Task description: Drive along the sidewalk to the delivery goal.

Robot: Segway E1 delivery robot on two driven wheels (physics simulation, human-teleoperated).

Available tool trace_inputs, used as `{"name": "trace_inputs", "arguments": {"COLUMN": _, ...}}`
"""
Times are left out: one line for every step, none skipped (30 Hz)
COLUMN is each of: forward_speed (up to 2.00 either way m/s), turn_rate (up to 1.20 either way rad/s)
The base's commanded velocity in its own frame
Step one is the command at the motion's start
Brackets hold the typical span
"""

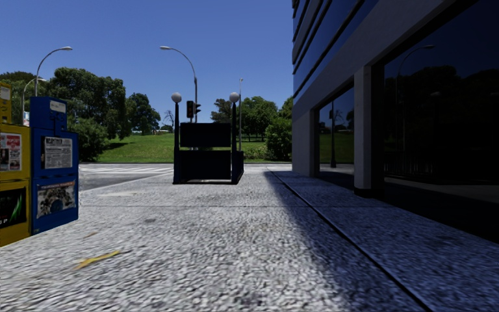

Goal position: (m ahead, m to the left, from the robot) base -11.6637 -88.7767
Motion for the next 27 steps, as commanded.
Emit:
{"name": "trace_inputs", "arguments": {"forward_speed": 2.00, "turn_rate": 0.00}}
{"name": "trace_inputs", "arguments": {"forward_speed": 2.00, "turn_rate": 0.00}}
{"name": "trace_inputs", "arguments": {"forward_speed": 2.00, "turn_rate": 0.00}}
{"name": "trace_inputs", "arguments": {"forward_speed": 2.00, "turn_rate": 0.00}}
{"name": "trace_inputs", "arguments": {"forward_speed": 2.00, "turn_rate": 0.00}}
{"name": "trace_inputs", "arguments": {"forward_speed": 2.00, "turn_rate": 0.00}}
{"name": "trace_inputs", "arguments": {"forward_speed": 2.00, "turn_rate": 0.00}}
{"name": "trace_inputs", "arguments": {"forward_speed": 2.00, "turn_rate": 0.00}}
{"name": "trace_inputs", "arguments": {"forward_speed": 2.00, "turn_rate": 0.00}}
{"name": "trace_inputs", "arguments": {"forward_speed": 2.00, "turn_rate": 0.00}}
{"name": "trace_inputs", "arguments": {"forward_speed": 2.00, "turn_rate": 0.00}}
{"name": "trace_inputs", "arguments": {"forward_speed": 2.00, "turn_rate": 0.00}}
{"name": "trace_inputs", "arguments": {"forward_speed": 2.00, "turn_rate": 0.00}}
{"name": "trace_inputs", "arguments": {"forward_speed": 2.00, "turn_rate": 0.00}}
{"name": "trace_inputs", "arguments": {"forward_speed": 2.00, "turn_rate": 0.00}}
{"name": "trace_inputs", "arguments": {"forward_speed": 2.00, "turn_rate": 0.00}}
{"name": "trace_inputs", "arguments": {"forward_speed": 2.00, "turn_rate": 0.00}}
{"name": "trace_inputs", "arguments": {"forward_speed": 2.00, "turn_rate": 0.00}}
{"name": "trace_inputs", "arguments": {"forward_speed": 2.00, "turn_rate": 0.00}}
{"name": "trace_inputs", "arguments": {"forward_speed": 2.00, "turn_rate": 0.00}}
{"name": "trace_inputs", "arguments": {"forward_speed": 2.00, "turn_rate": -0.23}}
{"name": "trace_inputs", "arguments": {"forward_speed": 2.00, "turn_rate": -0.23}}
{"name": "trace_inputs", "arguments": {"forward_speed": 2.00, "turn_rate": -0.23}}
{"name": "trace_inputs", "arguments": {"forward_speed": 2.00, "turn_rate": -0.23}}
{"name": "trace_inputs", "arguments": {"forward_speed": 2.00, "turn_rate": -0.23}}
{"name": "trace_inputs", "arguments": {"forward_speed": 2.00, "turn_rate": -0.23}}
{"name": "trace_inputs", "arguments": {"forward_speed": 2.00, "turn_rate": -0.23}}
